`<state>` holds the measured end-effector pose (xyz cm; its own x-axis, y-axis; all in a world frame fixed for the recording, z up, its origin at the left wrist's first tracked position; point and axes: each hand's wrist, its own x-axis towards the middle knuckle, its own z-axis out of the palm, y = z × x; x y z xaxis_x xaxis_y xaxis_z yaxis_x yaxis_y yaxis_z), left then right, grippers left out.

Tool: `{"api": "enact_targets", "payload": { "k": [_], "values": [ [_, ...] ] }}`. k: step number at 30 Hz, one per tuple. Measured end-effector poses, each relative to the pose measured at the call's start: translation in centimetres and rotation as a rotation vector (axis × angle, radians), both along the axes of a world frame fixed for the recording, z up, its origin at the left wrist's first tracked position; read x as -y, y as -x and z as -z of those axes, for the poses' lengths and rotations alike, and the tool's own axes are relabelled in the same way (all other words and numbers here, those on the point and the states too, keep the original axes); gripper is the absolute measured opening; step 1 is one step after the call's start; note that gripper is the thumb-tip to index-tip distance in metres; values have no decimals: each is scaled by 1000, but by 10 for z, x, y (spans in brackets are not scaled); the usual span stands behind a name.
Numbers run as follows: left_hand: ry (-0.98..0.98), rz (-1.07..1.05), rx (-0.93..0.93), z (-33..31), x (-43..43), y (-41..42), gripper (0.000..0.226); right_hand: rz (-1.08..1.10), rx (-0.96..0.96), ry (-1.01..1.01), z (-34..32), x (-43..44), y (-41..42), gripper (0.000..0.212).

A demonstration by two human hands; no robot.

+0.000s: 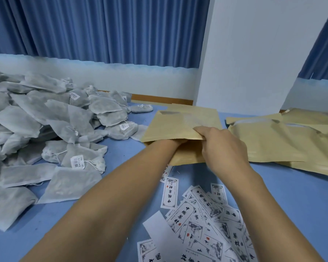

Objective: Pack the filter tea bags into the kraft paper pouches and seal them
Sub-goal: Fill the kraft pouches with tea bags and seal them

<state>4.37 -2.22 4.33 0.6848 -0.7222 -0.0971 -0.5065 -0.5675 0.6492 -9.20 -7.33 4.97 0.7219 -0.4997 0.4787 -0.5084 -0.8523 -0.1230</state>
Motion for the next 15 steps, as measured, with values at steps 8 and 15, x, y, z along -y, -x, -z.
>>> {"api": "enact_targets", "payload": {
  "k": [8, 15],
  "values": [
    [432, 200, 863, 38, -39, 39, 15, 90, -45, -25, -5, 9, -22, 48],
    [734, -541, 505, 52, -86, -63, 13, 165, -124, -75, -5, 9, -34, 57]
  ]
}}
